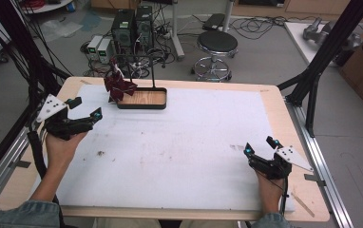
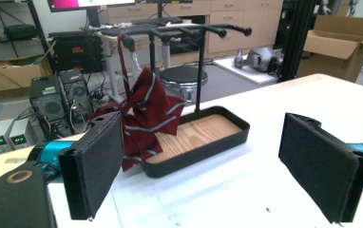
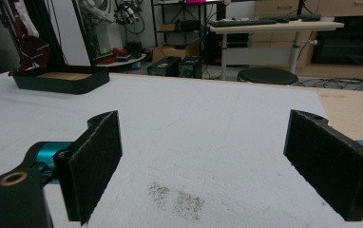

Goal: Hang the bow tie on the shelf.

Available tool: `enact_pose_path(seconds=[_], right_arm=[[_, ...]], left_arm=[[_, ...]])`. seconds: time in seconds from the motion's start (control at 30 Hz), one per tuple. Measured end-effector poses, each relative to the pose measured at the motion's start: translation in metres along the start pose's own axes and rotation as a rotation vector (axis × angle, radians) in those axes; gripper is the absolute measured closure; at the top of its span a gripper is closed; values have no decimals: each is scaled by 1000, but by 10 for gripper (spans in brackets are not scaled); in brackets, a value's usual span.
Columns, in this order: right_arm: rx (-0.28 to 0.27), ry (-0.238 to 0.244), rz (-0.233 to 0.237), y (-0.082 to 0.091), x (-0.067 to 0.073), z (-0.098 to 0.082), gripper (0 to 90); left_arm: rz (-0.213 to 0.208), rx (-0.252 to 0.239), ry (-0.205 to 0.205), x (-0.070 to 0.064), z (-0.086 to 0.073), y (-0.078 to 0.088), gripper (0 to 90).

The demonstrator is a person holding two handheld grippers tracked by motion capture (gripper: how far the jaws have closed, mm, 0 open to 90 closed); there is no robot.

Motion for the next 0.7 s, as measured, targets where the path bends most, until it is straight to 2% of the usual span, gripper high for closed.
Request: enact_pose_path(seconds=[0.13,0.3,0.43,0.5,0.7], right_arm=[[0,3,2,0,0,0,116],[-1,5,1,0,0,0,116],[0,4,2,0,0,0,116],[-1,4,1,0,0,0,116],[1,4,1,0,0,0,116]], left_arm=[[-9,10,-10,-6,-12,4,157],[1,34,-18,-11,-26,9,157],[16,61,-3,-8,-38,11,156],[26,62,9,-7,-44,13,152],[52,59,6,-4,-55,19,152]])
Point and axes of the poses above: each handheld gripper's, and its own axes: y roughly backward along the jaws, z roughly out of its top, x roughly to its left, the point moved 3 cm from there along -y, roughly forward along the jaws, and after that the axes turned 10 degrees about y, right-handed, at the moved point
